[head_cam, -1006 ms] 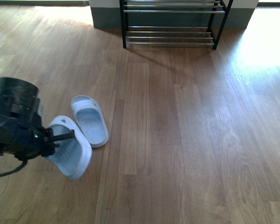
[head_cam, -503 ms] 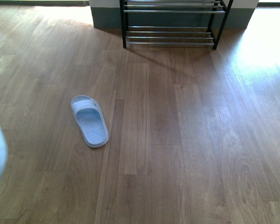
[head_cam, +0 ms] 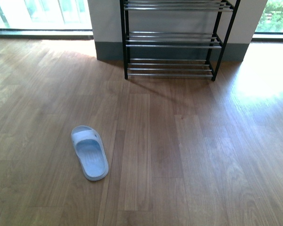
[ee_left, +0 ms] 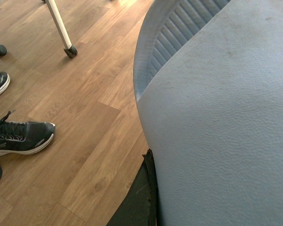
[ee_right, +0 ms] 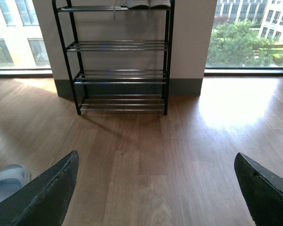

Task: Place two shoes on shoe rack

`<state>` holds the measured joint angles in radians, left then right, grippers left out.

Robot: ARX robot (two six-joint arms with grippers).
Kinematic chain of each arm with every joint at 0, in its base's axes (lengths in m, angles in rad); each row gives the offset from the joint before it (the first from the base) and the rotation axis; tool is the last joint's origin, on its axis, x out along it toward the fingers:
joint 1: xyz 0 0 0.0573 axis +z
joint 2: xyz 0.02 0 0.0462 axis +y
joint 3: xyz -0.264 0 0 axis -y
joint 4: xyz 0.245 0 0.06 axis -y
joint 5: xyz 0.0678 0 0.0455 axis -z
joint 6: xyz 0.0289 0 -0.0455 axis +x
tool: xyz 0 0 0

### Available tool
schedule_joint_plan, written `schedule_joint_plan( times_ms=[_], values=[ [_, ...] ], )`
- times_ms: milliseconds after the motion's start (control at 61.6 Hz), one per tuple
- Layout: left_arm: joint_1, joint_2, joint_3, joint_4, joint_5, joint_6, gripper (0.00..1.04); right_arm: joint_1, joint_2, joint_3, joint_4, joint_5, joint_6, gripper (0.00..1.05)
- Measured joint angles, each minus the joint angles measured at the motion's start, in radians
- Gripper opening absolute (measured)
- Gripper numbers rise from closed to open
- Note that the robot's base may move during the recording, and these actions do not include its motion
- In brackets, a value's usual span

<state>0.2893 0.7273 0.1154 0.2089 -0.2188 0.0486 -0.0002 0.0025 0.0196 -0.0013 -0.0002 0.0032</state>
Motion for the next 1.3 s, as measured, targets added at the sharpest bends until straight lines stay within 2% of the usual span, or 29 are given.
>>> schedule_joint_plan(
  times_ms=[1136, 1152, 1185, 1233, 1298],
  values=[
    [0.002, 0.001, -0.002, 0.0, 0.002, 0.007, 0.02, 0.0, 0.0, 0.0, 0.0, -0.004, 0.0, 0.96],
    [0.002, 0.001, -0.002, 0.0, 0.002, 0.007, 0.02, -0.006, 0.007, 0.003, -0.007, -0.029, -0.007, 0.96],
    [0.002, 0.001, -0.002, 0.0, 0.002, 0.007, 0.02, -0.031, 0.072, 0.024, -0.054, -0.17, -0.056, 0.96],
    [0.002, 0.001, -0.002, 0.0, 0.002, 0.007, 0.02, -0.011, 0.221, 0.034, 0.031, -0.221, -0.103, 0.96],
    [0.002, 0.001, -0.002, 0.0, 0.002, 0.007, 0.02, 0.038, 0.509, 0.066, 0.249, -0.178, -0.163, 0.96]
  ],
)
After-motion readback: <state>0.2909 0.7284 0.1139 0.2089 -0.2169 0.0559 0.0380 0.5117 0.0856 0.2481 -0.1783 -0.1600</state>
